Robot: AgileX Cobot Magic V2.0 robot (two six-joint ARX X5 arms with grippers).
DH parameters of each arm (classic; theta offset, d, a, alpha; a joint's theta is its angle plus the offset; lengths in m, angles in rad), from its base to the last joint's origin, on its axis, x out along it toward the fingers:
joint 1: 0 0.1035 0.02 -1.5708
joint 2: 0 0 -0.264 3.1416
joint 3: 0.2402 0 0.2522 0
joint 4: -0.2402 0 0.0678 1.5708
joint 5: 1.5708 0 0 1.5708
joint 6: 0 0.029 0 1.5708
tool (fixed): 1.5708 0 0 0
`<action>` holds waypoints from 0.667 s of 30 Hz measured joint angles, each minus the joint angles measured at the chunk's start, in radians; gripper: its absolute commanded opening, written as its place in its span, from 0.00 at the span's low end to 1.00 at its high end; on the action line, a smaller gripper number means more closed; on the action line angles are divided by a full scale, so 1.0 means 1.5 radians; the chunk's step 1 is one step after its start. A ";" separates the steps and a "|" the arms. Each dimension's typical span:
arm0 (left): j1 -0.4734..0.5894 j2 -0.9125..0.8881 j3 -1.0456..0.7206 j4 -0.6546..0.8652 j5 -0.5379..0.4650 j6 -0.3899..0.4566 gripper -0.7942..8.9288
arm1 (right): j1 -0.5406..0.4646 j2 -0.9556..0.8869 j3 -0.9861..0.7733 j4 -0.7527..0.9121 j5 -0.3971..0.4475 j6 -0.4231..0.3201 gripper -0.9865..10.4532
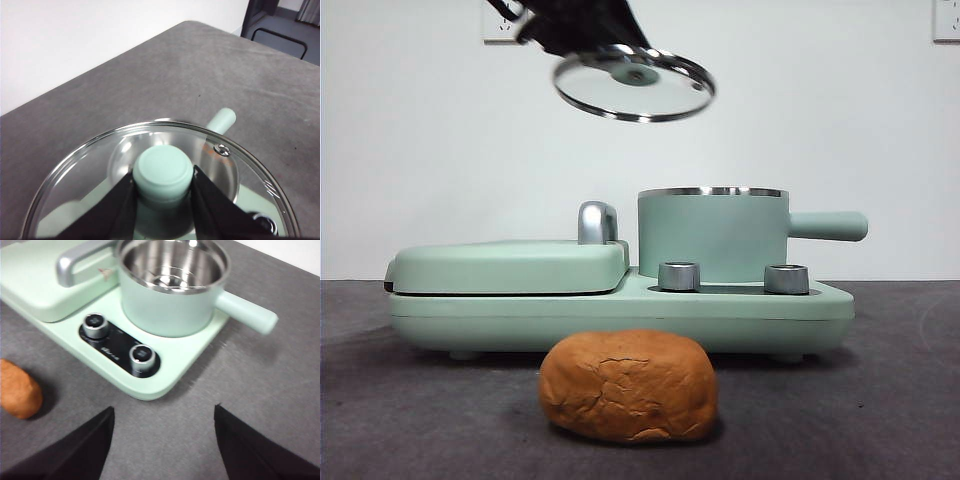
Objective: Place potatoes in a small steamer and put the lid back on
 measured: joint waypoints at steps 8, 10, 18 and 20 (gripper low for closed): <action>0.050 -0.117 -0.098 -0.027 0.000 0.002 0.09 | 0.088 0.064 0.001 0.009 0.000 -0.003 0.36; 0.058 -0.146 -0.128 -0.030 -0.001 0.002 0.09 | 0.117 0.091 0.001 0.014 0.000 -0.004 0.36; 0.087 -0.259 -0.232 -0.031 -0.001 -0.019 0.09 | 0.254 0.231 0.001 0.081 0.000 -0.024 0.37; 0.094 -0.273 -0.241 -0.035 -0.002 -0.023 0.09 | 0.284 0.269 0.001 0.107 0.000 -0.033 0.39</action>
